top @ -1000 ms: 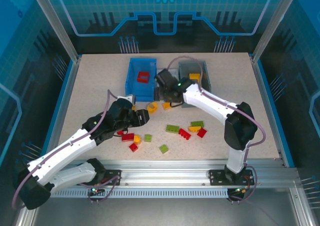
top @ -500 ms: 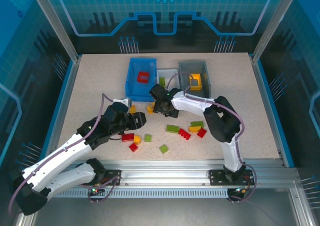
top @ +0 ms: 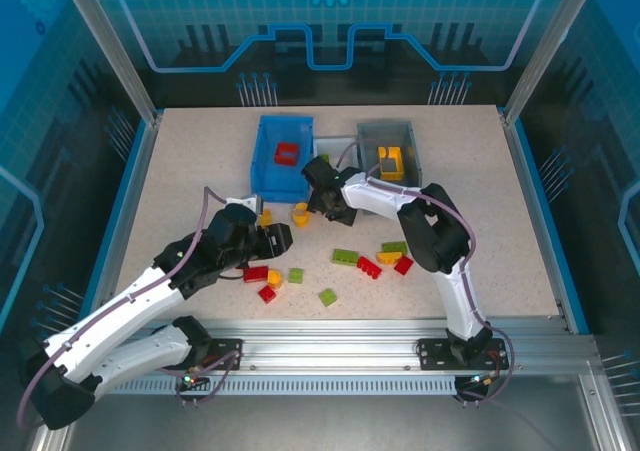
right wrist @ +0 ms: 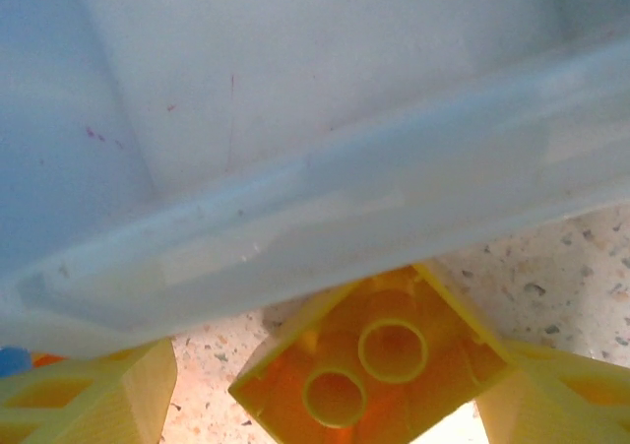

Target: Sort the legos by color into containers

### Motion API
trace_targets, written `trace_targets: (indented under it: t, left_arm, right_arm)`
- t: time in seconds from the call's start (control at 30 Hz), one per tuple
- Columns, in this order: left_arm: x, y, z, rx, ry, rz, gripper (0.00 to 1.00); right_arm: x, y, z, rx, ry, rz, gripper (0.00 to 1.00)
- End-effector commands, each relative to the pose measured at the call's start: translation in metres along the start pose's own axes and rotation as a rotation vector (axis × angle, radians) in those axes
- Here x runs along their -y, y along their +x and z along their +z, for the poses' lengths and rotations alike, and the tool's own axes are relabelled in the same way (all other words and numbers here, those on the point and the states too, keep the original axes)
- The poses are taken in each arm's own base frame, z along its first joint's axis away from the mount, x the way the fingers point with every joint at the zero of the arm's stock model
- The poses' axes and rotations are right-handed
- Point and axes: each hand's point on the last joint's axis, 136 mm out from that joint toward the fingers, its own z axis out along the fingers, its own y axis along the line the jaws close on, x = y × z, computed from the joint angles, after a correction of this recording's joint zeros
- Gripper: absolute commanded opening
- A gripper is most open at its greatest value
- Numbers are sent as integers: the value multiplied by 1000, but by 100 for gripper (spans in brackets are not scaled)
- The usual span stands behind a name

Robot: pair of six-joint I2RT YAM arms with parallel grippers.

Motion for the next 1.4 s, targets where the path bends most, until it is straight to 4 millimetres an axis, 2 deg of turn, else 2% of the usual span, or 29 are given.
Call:
trace_targets:
  t: [0.0,0.37,0.73,0.87,1.1,1.27,1.37]
  left_arm:
    - [1,2,-1,-6,1,9,60]
    - [1,2,2,-9,3,4,59]
    - [2,1,2,-2,7,0,59]
    - [3,2,3,-4,11,-3,59]
    - [3,2,3,-8,10,-2,58]
    - [4,2,5,-9,13,-5,59]
    - [6,3,5,-14,22,-8,59]
  right_arm:
    - [8,-10,8,13,40,41,76]
    - [21,-4,10,12,61,29,60]
    - [32,11,-15,47,61,-43,43]
    - [39,10,-12,45,73,-66,34]
    - [34,16,-10,29,55,-140,23]
    - [35,24,-27,39,55,-170,22]
    - [35,27,-51,63,33,-189,21]
